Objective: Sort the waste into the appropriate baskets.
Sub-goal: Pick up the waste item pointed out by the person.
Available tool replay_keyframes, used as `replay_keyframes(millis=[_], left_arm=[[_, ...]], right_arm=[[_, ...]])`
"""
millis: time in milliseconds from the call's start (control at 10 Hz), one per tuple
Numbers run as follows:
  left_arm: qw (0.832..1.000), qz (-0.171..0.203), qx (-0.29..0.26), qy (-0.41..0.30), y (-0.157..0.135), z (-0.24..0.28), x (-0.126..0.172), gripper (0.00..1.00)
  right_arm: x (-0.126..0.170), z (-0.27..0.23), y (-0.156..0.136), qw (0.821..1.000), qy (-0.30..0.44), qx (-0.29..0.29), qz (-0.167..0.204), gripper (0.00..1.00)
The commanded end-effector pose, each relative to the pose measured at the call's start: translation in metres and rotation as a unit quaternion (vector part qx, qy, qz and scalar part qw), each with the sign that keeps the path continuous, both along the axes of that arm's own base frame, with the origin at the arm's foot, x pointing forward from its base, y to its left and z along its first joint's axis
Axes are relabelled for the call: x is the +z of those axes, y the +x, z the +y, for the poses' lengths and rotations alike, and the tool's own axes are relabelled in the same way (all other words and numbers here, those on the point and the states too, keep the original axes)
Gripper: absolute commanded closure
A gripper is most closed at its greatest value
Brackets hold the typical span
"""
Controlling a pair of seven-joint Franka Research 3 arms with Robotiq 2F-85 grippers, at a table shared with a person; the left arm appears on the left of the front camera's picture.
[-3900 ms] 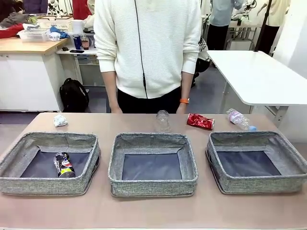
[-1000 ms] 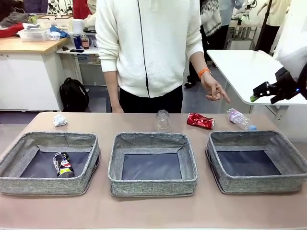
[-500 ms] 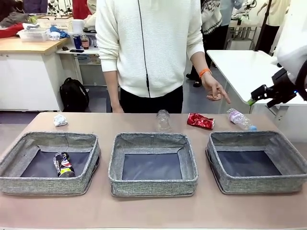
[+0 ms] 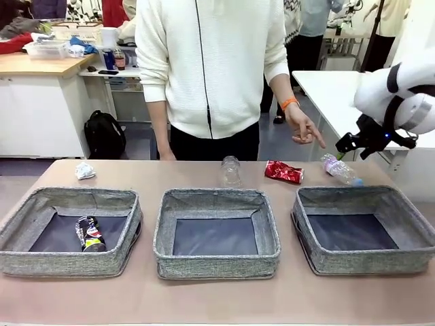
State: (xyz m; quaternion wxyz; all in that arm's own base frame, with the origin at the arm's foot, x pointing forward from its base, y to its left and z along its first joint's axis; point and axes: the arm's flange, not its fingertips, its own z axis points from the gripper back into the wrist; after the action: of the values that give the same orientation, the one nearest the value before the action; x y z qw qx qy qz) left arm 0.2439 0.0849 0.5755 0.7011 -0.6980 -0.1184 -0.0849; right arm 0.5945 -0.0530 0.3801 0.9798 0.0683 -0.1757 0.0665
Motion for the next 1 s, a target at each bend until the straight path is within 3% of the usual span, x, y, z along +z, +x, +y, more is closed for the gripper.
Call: replay_keyframes(millis=[0, 300, 900], left_arm=[[1.0, -0.012, -0.003, -0.009, 0.0, -0.001, 0.004, 0.0], [1.0, -0.012, -0.003, -0.009, 0.0, -0.001, 0.004, 0.0], [1.0, -0.012, -0.003, -0.009, 0.0, -0.001, 0.004, 0.0]], right_arm=[[0.003, 0.003, 0.022, 0.999, -0.039, 0.012, 0.024, 0.0], [-0.021, 0.006, 0.05, 0.996, -0.067, 0.02, 0.056, 0.0], [-0.049, 0.009, 0.065, 0.994, -0.058, 0.031, 0.086, 0.0]])
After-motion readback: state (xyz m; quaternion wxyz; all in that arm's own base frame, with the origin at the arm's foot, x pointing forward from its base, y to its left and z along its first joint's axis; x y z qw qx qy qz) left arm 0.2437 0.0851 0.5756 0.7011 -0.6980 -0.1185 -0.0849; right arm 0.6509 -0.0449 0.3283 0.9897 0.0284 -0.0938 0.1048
